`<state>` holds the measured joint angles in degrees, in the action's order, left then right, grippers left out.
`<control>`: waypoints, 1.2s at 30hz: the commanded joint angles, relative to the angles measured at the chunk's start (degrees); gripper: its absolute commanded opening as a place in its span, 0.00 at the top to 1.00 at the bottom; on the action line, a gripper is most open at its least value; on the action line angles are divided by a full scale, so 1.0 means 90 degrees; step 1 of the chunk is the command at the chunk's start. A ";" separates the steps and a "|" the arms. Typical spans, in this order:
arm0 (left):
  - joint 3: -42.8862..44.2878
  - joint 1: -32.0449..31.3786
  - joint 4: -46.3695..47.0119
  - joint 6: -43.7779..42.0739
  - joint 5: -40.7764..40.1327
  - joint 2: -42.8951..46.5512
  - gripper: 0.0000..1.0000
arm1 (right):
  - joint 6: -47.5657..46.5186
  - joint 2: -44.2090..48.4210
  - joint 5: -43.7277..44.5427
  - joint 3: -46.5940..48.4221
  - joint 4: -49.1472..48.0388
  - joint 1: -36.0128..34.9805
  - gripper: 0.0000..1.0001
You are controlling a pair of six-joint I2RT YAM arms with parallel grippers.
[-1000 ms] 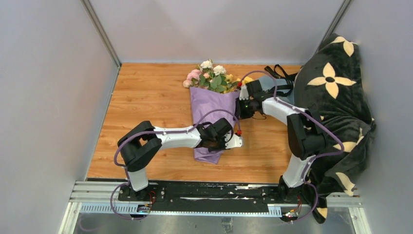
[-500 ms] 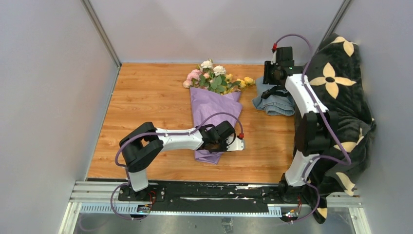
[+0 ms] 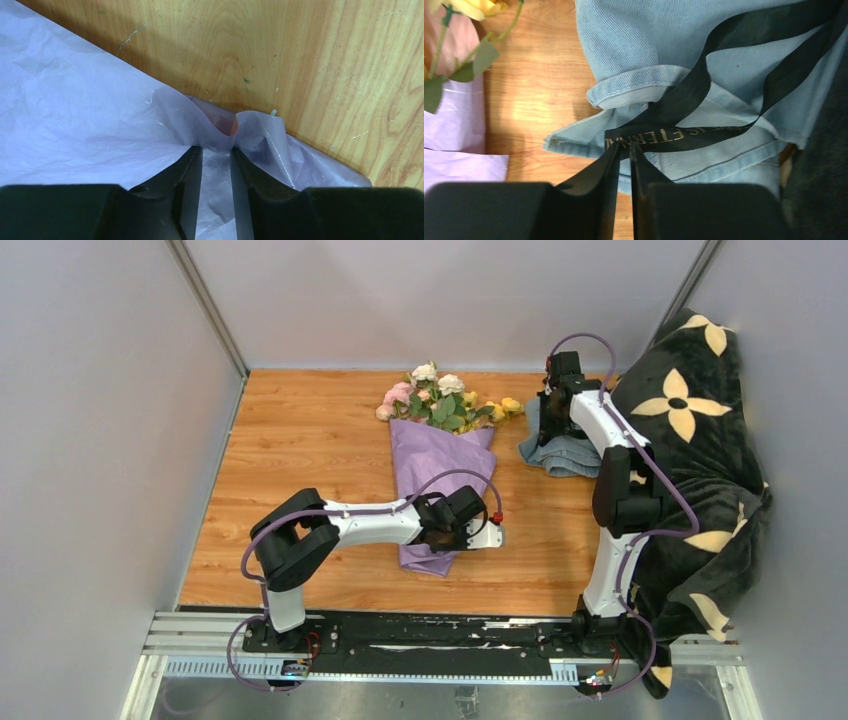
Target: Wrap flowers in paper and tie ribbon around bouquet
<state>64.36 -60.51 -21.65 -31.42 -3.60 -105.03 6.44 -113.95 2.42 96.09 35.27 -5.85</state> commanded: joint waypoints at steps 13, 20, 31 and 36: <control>-0.0171 -0.0044 -0.0434 0.0046 0.0460 -0.0506 0.65 | 0.0397 0.1098 0.0078 -0.0816 -0.0481 -0.0094 0.72; -0.0200 -0.0044 -0.0443 0.0044 0.0459 -0.0517 0.65 | 0.0888 0.1118 -0.0123 -0.1722 -0.1384 -0.0268 0.59; -0.0069 -0.0049 -0.0538 0.0093 0.0419 -0.0798 0.65 | 0.0205 0.0671 0.0122 -0.1463 -0.1439 -0.0376 0.61; -0.0061 -0.0045 -0.0505 0.0117 0.0418 -0.0791 0.65 | -0.0167 0.0441 0.0253 -0.1168 -0.1388 -0.0381 0.64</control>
<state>66.50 -60.51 -24.10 -31.46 -3.70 -106.48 8.80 -108.25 2.31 82.76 22.46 -8.34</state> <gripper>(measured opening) 0.349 0.379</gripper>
